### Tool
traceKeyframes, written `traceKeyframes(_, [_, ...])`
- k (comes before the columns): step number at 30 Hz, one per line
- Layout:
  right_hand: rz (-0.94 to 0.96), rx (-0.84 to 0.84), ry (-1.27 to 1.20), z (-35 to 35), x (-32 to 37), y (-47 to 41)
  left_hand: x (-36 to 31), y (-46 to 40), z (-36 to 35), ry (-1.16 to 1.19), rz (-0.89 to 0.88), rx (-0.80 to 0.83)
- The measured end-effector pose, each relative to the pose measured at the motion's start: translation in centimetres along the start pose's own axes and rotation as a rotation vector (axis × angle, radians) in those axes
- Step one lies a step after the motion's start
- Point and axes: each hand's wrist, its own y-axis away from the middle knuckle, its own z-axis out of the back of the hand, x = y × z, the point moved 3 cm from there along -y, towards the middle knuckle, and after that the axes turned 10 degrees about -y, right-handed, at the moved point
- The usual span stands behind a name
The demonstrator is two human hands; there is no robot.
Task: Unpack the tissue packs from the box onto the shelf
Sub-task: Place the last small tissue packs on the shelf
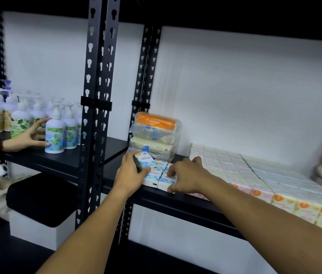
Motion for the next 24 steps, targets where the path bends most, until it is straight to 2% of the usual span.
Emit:
traceKeyframes(9, [0.001,0.003,0.002,0.1,-0.2,0.2,0.0,-0.1,0.1,0.055,0.006,0.007])
traceKeyframes(18, [0.052,-0.148,-0.072,3.6,-1.4,1.2,-1.0,-0.7,1.4,0.28,0.045,0.053])
traceKeyframes(24, [-0.019,-0.224,-0.085,6.1,-2.5,2.0,-4.2,-2.3,1.7,0.149,-0.021,0.136])
